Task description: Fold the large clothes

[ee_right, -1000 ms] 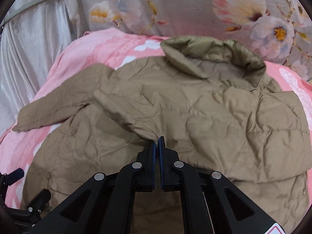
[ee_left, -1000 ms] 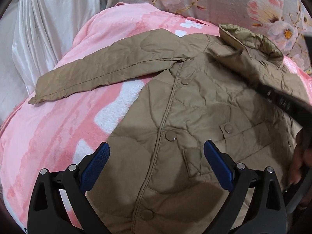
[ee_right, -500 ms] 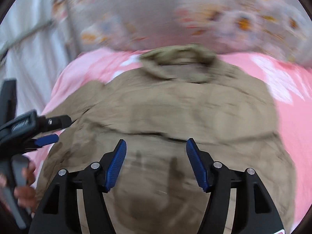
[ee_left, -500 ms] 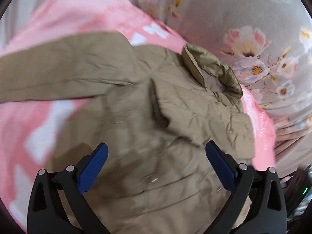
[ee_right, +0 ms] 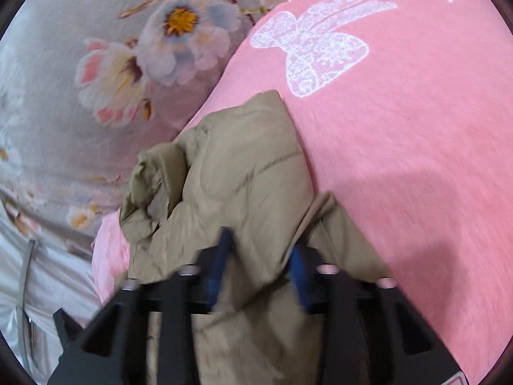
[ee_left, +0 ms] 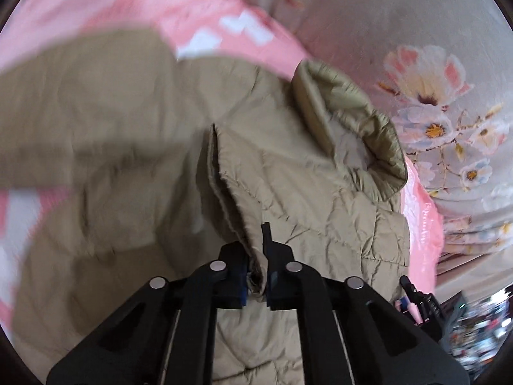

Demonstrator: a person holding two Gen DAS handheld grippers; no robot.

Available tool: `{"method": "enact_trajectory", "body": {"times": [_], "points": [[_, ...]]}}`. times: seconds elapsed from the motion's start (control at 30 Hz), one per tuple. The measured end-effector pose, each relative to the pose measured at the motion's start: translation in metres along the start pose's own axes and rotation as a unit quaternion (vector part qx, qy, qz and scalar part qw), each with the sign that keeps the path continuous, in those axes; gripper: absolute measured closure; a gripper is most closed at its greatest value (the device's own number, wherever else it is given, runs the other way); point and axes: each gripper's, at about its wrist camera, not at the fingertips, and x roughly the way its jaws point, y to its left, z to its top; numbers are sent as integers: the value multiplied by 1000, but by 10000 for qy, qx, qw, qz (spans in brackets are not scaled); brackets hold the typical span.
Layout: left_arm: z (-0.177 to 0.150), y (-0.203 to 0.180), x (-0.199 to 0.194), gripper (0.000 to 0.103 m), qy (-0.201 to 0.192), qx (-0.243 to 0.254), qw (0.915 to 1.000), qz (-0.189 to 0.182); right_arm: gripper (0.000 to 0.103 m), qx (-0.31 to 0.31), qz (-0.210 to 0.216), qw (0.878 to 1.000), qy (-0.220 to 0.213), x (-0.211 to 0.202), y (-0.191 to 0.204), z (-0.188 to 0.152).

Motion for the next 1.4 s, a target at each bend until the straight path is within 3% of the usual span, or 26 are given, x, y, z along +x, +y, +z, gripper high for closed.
{"method": "enact_trajectory", "body": {"times": [0.13,0.2,0.3,0.47,0.63,0.7,0.83,0.9,1.0,1.17,1.4], "points": [[9,-10,-28,99,-548,422,9976,35,96,-988,50,9907,-929,-42,43,1],[3,-9,-18,99,-574,660,9954,385,97,-1533,-565,9837,-750,-25,53,-8],[-15,3,24,99,-202,833,9921,919,97,-1895,-1445,9710,-193,16,42,-23],[-30,2,36,97,-425,1237,9836,1239,95,-2118,-1702,9624,-45,23,33,-36],[-39,-9,30,91,-549,1691,9705,1631,85,-2021,-1684,9647,92,0,30,-43],[-42,-11,12,78,-642,1834,9655,1736,82,-2049,-1888,9604,-70,-28,37,-48],[-33,-33,-34,66,-1151,1866,9612,1675,79,-2344,-1789,9533,-646,-60,71,-49],[-22,-54,-43,52,-1249,1769,9672,1331,79,-2654,-1491,9506,-611,-48,99,-54],[-18,-82,-18,48,-993,1796,9732,1037,79,-2993,-1411,9431,-326,-10,122,-70],[-43,-83,51,49,-423,2017,9680,1429,81,-3314,-1715,9275,249,45,117,-105],[-67,-74,65,48,-719,2267,9575,1634,81,-3523,-1909,9162,43,52,114,-122]]}}
